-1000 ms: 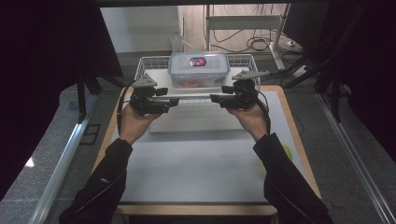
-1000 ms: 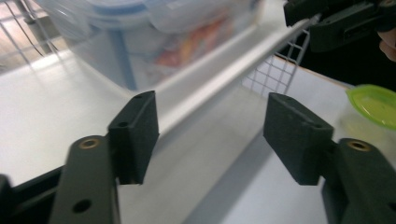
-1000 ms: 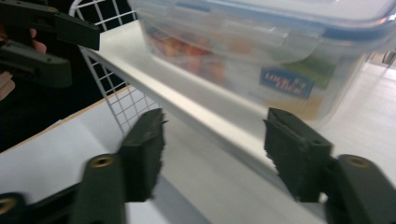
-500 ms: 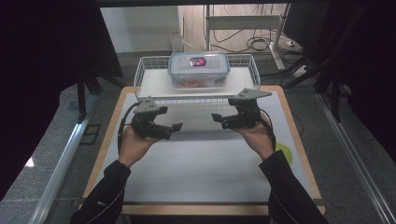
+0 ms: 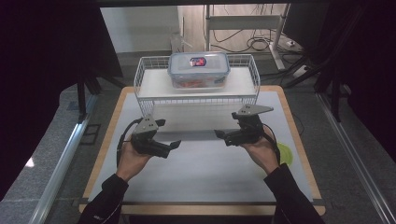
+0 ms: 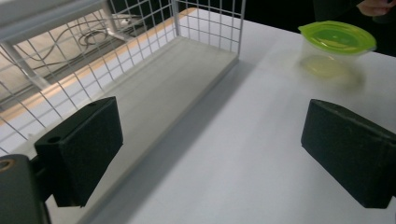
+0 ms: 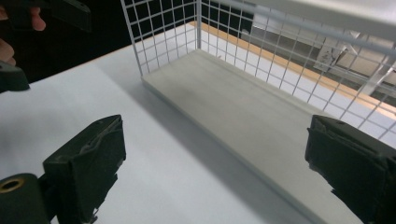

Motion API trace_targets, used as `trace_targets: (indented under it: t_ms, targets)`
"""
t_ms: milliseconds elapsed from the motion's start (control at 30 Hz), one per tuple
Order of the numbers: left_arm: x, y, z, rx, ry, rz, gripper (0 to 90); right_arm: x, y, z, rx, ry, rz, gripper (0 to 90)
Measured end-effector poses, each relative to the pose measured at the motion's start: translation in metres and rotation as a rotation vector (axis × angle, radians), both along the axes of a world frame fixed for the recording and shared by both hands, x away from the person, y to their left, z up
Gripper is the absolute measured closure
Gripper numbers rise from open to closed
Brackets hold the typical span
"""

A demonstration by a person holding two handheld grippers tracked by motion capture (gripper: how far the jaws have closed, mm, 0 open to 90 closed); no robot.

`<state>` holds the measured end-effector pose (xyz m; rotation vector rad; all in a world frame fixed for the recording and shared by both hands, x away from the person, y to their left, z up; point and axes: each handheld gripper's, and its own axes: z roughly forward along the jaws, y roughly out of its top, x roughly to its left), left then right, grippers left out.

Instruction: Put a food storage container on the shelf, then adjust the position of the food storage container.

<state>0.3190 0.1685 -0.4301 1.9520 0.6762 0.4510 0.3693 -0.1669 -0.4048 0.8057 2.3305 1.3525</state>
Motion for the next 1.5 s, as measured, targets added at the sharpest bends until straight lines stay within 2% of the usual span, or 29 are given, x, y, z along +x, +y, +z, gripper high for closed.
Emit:
trace_targets:
  t_ms: [100,233,267,333,400,500,600,700,733,767,867,967,1100,1267,1367,1467,1500]
  targets:
    - [-0.006,0.004,-0.009,-0.028,0.031,-0.017,2.6,-0.011,-0.004,-0.010,-0.006,0.002,-0.003,4.4]
    - [-0.011,0.006,-0.020,-0.056,0.060,-0.027,1.9,-0.018,-0.005,-0.015,0.004,-0.001,0.006,4.5]
    - [-0.014,0.005,-0.028,-0.050,0.072,-0.026,1.6,-0.023,-0.006,-0.018,0.008,-0.010,0.012,4.5]
    - [-0.015,0.005,-0.031,-0.042,0.073,-0.025,1.5,-0.026,-0.007,-0.020,0.012,-0.015,0.015,4.5]
    - [-0.019,0.004,-0.037,-0.031,0.067,-0.024,1.5,-0.032,-0.008,-0.025,0.012,-0.024,0.016,4.5]
    - [-0.028,0.003,-0.043,-0.020,0.009,-0.033,1.7,-0.039,-0.011,-0.036,0.006,-0.021,0.013,4.5]
    - [-0.037,0.004,-0.048,0.004,-0.014,-0.028,1.7,-0.046,-0.012,-0.044,-0.002,-0.007,0.010,4.5]
    - [-0.043,0.006,-0.057,0.018,0.005,-0.034,1.6,-0.050,-0.012,-0.049,0.006,0.005,0.018,4.5]
    - [-0.046,0.008,-0.065,0.035,0.033,-0.038,1.2,-0.055,-0.012,-0.054,-0.005,0.011,0.026,4.5]
    - [-0.046,0.008,-0.065,0.035,0.033,-0.038,0.8,-0.055,-0.012,-0.054,-0.005,0.011,0.026,4.5]
    - [-0.050,0.011,-0.077,0.059,0.081,-0.035,0.4,-0.061,-0.013,-0.063,-0.031,0.018,0.034,4.5]
    - [-0.051,0.013,-0.080,0.056,0.098,-0.030,0.3,-0.062,-0.014,-0.068,-0.049,0.031,0.033,4.5]
    - [-0.051,0.013,-0.082,0.048,0.142,-0.021,1.1,-0.062,-0.018,-0.079,-0.092,0.059,0.027,5.4]
    - [-0.051,0.012,-0.082,0.037,0.150,-0.011,1.3,-0.061,-0.023,-0.075,-0.063,0.058,0.020,8.3]
    - [-0.051,0.014,-0.082,0.015,0.149,-0.005,1.4,-0.059,-0.026,-0.073,-0.055,0.065,0.007,8.4]
    - [-0.051,0.015,-0.080,0.011,0.146,-0.001,1.8,-0.057,-0.030,-0.073,-0.059,0.076,-0.012,8.5]
    - [-0.051,0.014,-0.080,0.021,0.150,0.004,1.9,-0.055,-0.032,-0.073,-0.072,0.074,-0.029,8.4]
